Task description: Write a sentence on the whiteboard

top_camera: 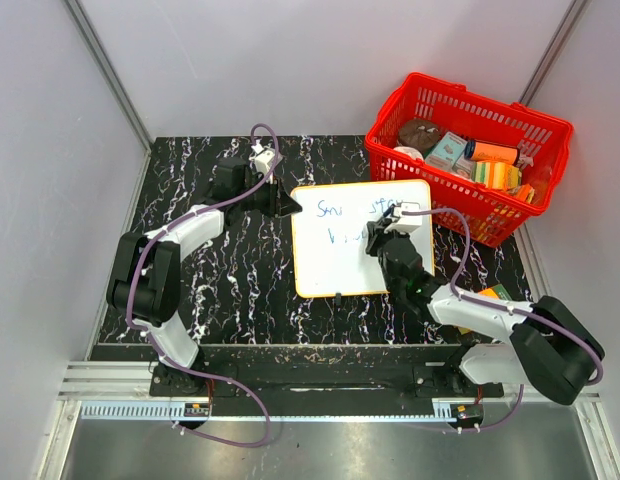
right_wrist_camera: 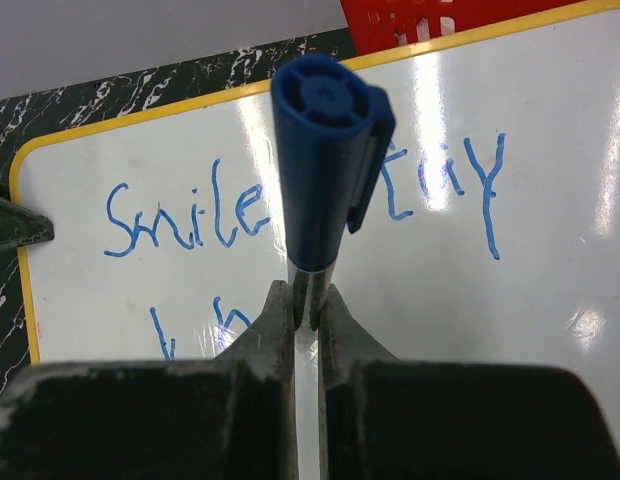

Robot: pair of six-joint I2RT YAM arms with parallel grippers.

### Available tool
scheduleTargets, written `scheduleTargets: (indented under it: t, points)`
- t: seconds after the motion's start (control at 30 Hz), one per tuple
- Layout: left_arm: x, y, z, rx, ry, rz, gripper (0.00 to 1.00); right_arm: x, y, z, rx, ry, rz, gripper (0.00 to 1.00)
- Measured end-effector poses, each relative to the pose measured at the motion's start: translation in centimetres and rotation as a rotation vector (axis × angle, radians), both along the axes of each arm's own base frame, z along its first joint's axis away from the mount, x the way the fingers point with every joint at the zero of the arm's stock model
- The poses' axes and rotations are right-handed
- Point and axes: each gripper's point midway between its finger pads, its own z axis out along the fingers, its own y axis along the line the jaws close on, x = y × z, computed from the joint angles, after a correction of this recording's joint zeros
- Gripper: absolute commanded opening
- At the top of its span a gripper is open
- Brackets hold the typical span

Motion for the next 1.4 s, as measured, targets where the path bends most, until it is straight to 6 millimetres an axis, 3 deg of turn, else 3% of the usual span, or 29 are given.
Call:
scheduleTargets:
  t: [0.87,1.13,1.4]
  points:
    - [0.0,0.0,0.0,0.002,0.003,0.001,0.0,-2.3,-1.0,-1.6,0.042,0.059,0.03,0.0]
    - [0.0,-0.1,0.0,0.003,0.002,0.001,0.0,-2.3,-1.2,0.4,0.027,0.009,0.04,0.0]
    - [0.0,-0.1,0.1,0.005,0.001,0.001,0.0,-0.4,0.3,1.1,-0.024,0.001,0.046,0.0]
